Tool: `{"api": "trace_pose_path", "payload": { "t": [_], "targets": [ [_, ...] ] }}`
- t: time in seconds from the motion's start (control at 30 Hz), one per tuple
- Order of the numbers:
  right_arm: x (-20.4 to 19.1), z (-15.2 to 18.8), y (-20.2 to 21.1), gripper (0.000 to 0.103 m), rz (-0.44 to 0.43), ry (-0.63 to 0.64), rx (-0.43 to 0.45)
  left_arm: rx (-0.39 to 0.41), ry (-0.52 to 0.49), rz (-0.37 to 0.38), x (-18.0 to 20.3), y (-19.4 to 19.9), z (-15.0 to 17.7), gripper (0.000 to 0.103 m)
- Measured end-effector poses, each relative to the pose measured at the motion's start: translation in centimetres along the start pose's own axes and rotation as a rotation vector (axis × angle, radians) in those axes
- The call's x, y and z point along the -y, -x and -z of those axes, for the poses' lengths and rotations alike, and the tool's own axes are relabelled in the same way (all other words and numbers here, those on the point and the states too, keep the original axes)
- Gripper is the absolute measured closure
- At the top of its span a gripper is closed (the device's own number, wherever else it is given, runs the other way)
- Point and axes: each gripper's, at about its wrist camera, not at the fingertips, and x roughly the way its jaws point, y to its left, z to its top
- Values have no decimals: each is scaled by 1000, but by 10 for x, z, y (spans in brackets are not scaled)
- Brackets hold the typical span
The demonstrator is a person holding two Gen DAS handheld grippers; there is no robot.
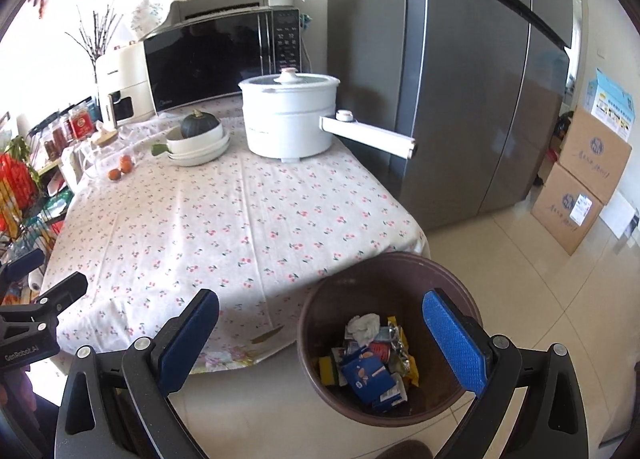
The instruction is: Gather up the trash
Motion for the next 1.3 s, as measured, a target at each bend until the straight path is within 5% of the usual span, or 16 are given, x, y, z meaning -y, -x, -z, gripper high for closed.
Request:
{"api": "trace_pose_path", "payload": {
  "t": [0.33, 1.3],
  "targets": [
    [-23, -2, 15, 0, -11, 38, 87, 59, 46, -21, -14, 13, 0, 1],
    [-23, 2, 15, 0, -14, 36, 91, 86, 44, -12, -4, 22, -1, 1]
  ]
}}
